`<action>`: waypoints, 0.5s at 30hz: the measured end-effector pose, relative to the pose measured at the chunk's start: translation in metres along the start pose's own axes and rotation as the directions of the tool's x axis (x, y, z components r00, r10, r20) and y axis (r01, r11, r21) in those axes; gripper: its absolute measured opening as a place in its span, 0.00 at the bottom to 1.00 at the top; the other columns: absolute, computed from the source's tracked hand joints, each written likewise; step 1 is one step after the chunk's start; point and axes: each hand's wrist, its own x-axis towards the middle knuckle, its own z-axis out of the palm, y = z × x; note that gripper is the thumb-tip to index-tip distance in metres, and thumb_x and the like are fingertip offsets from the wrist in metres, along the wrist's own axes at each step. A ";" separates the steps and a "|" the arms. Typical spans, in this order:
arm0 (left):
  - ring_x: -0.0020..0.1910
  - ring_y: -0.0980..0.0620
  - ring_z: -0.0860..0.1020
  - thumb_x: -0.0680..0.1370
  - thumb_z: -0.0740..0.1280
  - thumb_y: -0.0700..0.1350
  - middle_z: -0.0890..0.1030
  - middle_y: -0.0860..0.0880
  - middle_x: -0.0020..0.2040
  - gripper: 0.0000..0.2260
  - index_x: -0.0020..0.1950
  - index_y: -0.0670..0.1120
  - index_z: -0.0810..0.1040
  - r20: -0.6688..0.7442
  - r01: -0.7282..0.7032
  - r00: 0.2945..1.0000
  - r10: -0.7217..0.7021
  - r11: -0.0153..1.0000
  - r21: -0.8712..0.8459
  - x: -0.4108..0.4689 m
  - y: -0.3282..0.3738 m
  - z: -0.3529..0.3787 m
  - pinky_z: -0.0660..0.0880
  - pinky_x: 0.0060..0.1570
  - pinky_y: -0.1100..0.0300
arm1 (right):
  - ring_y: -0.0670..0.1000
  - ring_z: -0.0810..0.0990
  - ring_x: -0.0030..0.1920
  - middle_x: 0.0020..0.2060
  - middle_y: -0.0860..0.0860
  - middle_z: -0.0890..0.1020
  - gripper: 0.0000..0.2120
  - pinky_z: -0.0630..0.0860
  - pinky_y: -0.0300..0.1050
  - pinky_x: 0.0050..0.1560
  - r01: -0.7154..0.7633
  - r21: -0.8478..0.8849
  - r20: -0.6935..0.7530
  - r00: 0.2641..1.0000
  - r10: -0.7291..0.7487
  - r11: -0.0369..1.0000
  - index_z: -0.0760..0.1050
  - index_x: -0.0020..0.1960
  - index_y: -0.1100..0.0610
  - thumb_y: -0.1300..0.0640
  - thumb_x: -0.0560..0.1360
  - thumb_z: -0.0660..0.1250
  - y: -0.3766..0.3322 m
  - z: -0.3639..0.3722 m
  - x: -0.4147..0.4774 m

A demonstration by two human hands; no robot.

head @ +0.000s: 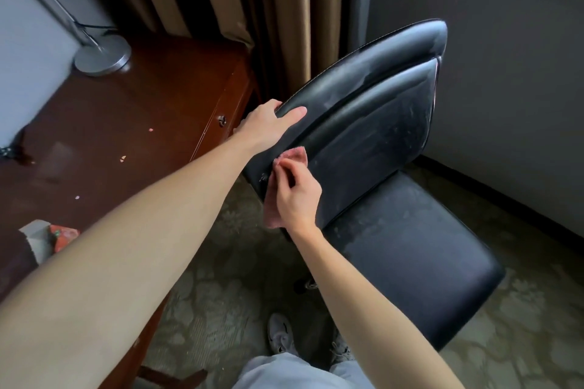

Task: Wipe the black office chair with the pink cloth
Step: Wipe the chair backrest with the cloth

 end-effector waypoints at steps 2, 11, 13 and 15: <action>0.66 0.43 0.74 0.75 0.59 0.71 0.75 0.47 0.69 0.34 0.73 0.50 0.69 -0.005 0.012 1.000 -0.012 1.000 0.005 -0.001 0.002 0.000 0.70 0.66 0.45 | 0.39 0.78 0.49 0.50 0.48 0.85 0.07 0.68 0.24 0.57 0.027 -0.010 0.013 1.000 -0.026 1.000 0.83 0.53 0.56 0.61 0.77 0.69 0.002 -0.006 0.006; 0.63 0.46 0.75 0.74 0.59 0.72 0.76 0.49 0.67 0.35 0.73 0.51 0.68 0.018 0.023 1.000 -0.023 1.000 -0.006 0.002 0.005 0.000 0.72 0.64 0.46 | 0.46 0.82 0.52 0.49 0.46 0.85 0.07 0.68 0.27 0.54 -0.204 0.069 -0.349 0.912 0.215 0.977 0.84 0.49 0.56 0.57 0.76 0.68 0.007 -0.086 0.170; 0.63 0.45 0.75 0.72 0.57 0.75 0.77 0.50 0.66 0.37 0.72 0.52 0.69 0.020 0.033 0.999 -0.033 0.999 0.014 0.006 0.006 -0.001 0.73 0.63 0.44 | 0.45 0.82 0.50 0.48 0.46 0.84 0.07 0.70 0.27 0.53 -0.173 0.080 -0.338 0.922 0.190 0.982 0.84 0.48 0.56 0.59 0.76 0.67 0.007 -0.079 0.164; 0.62 0.45 0.76 0.73 0.57 0.74 0.77 0.49 0.65 0.35 0.71 0.52 0.70 0.016 0.035 0.999 -0.035 0.999 0.027 0.010 0.005 -0.001 0.72 0.63 0.44 | 0.44 0.81 0.48 0.48 0.46 0.84 0.06 0.74 0.34 0.54 -0.117 0.054 -0.292 0.948 0.128 0.992 0.83 0.48 0.54 0.59 0.77 0.67 0.006 -0.057 0.136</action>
